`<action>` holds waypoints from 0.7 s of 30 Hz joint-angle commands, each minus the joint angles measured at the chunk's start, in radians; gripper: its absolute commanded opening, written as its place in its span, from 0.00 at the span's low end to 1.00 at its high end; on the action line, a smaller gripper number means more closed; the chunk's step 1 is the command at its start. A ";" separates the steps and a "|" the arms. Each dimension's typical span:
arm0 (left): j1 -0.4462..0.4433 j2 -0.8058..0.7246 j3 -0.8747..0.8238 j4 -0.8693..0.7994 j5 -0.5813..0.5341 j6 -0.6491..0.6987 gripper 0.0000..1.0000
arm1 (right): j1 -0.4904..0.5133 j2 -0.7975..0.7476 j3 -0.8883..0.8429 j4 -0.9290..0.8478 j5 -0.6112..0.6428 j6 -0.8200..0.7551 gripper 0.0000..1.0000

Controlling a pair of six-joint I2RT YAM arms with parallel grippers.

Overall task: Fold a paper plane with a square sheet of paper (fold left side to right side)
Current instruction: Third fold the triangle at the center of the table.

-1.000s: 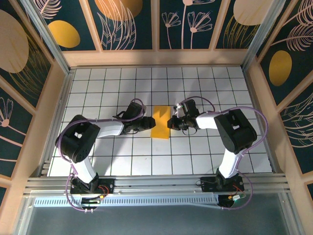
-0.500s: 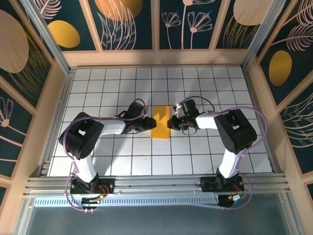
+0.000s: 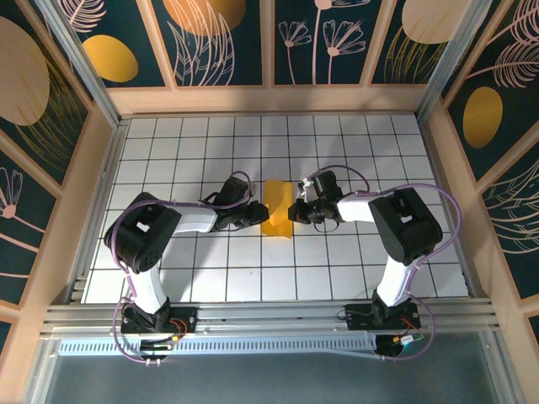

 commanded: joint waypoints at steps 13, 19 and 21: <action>-0.006 -0.090 -0.097 0.106 -0.008 -0.117 0.00 | 0.002 -0.072 0.010 -0.031 0.116 -0.075 0.20; -0.008 -0.107 -0.122 0.139 0.013 -0.192 0.00 | 0.009 -0.205 -0.030 -0.012 0.206 -0.159 0.48; -0.007 -0.106 -0.131 0.147 0.021 -0.209 0.00 | 0.028 -0.272 -0.075 0.003 0.247 -0.198 0.53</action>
